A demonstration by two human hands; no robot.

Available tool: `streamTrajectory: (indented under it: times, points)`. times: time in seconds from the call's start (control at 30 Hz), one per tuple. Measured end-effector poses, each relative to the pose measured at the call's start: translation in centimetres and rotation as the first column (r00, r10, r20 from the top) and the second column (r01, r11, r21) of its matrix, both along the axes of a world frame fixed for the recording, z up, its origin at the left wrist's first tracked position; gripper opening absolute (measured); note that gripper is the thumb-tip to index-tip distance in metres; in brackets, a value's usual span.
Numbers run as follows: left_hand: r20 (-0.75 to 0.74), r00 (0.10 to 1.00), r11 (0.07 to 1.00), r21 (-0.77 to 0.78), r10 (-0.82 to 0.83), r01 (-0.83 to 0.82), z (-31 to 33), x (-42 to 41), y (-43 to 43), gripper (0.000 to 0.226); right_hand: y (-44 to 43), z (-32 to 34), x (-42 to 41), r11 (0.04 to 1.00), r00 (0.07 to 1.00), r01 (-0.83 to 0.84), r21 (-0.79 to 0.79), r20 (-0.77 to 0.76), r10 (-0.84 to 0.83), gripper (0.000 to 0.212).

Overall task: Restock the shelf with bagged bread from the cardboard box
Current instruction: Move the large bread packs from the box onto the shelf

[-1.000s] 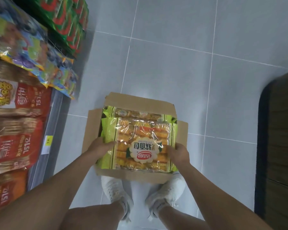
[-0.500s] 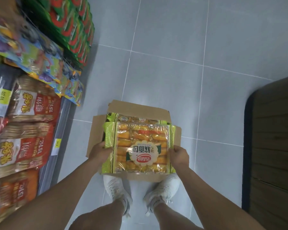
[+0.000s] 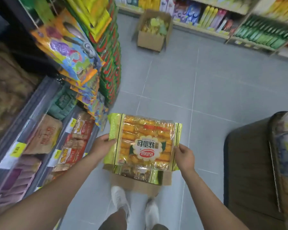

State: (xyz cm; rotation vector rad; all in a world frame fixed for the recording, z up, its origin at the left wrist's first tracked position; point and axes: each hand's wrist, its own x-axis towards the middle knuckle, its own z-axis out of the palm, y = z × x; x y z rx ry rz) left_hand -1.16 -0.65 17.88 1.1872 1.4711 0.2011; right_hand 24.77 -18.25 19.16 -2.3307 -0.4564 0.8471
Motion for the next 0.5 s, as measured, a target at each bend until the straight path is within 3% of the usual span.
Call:
streamTrajectory:
  times: [0.1, 0.3, 0.37, 0.43, 0.47, 0.5]
  points:
    - [0.051, 0.994, 0.992, 0.078, 0.094, -0.097, 6.0, -0.8, 0.0, 0.054, 1.0, 6.2, 0.1, 0.993, 0.997, -0.073, 0.097, 0.040, 0.069, 0.040]
    - [0.203, 0.959, 0.940, 0.238, 0.198, -0.245, 12.7, -5.1, -1.6, 0.093, 2.1, 15.4, -0.3, 0.932, 0.979, -0.200, 0.302, 0.098, 0.179, 0.040]
    - [0.214, 0.946, 0.893, 0.332, 0.243, -0.305, 16.9, -6.2, -3.9, 0.079, 1.9, 17.7, -1.0, 0.904, 0.970, -0.245, 0.350, 0.096, 0.226, 0.040]
    - [0.226, 0.925, 0.811, 0.447, 0.306, -0.377, 21.7, -7.0, -6.9, 0.033, 1.6, 19.6, -2.1, 0.875, 0.959, -0.283, 0.393, 0.087, 0.271, 0.042]
    - [0.244, 0.906, 0.764, 0.488, 0.346, -0.423, 23.5, -7.5, -8.2, 0.026, 1.4, 20.3, -2.7, 0.860, 0.952, -0.302, 0.411, 0.075, 0.298, 0.043]
    - [0.238, 0.891, 0.723, 0.522, 0.387, -0.453, 24.8, -8.2, -9.3, 0.033, 1.1, 20.9, -3.5, 0.840, 0.943, -0.323, 0.437, 0.068, 0.327, 0.041]
